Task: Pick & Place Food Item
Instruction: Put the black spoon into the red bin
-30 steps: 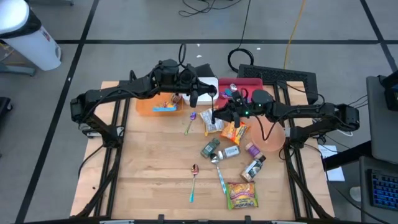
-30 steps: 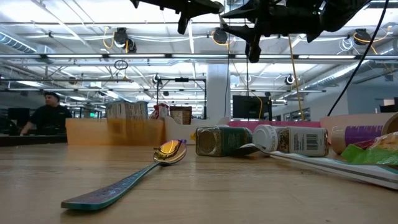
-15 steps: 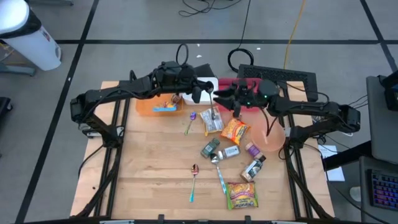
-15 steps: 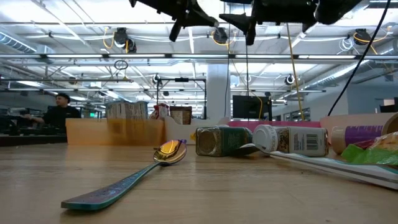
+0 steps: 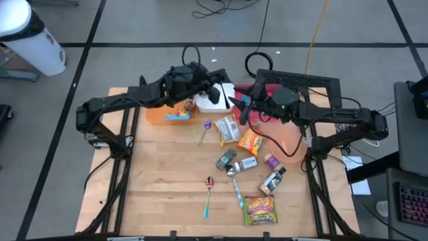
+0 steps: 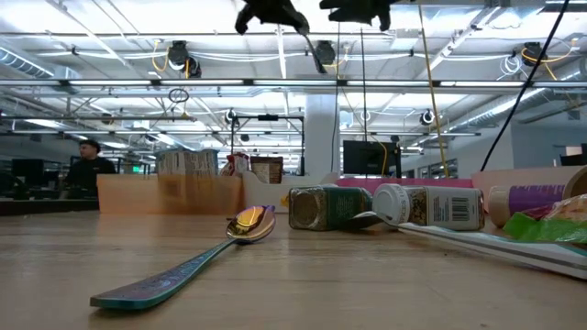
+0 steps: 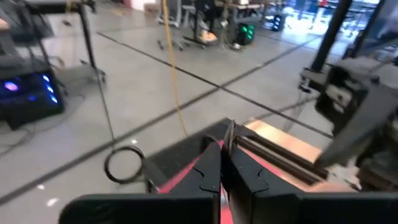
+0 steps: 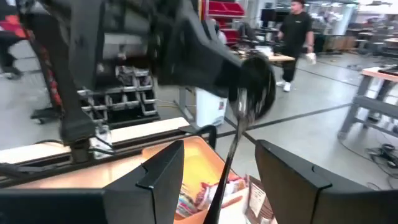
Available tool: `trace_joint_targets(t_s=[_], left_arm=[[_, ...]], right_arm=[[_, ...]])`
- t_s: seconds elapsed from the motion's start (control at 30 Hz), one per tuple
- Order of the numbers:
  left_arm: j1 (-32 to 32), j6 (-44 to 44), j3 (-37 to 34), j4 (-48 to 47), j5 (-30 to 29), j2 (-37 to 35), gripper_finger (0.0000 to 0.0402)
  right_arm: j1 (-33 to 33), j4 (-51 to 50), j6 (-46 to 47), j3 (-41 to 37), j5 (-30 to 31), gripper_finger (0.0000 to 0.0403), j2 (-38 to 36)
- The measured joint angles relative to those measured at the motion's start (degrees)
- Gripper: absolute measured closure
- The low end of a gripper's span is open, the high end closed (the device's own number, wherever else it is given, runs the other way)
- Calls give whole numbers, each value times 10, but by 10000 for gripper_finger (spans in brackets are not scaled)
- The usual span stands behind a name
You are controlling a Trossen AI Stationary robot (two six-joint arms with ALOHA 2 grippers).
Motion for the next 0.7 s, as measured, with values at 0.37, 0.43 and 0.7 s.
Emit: trace_joint_targets(t_s=[0.37, 0.43, 0.7], left_arm=[[-16, 15, 56, -25, -39, 0, 398], [-23, 15, 54, -26, -49, 0, 398], [-47, 21, 53, -8, -59, 10, 397]], right_arm=[[34, -18, -10, 0, 90, 209, 6], [34, -18, -4, 0, 93, 209, 10], [35, -19, 59, 0, 93, 209, 46]])
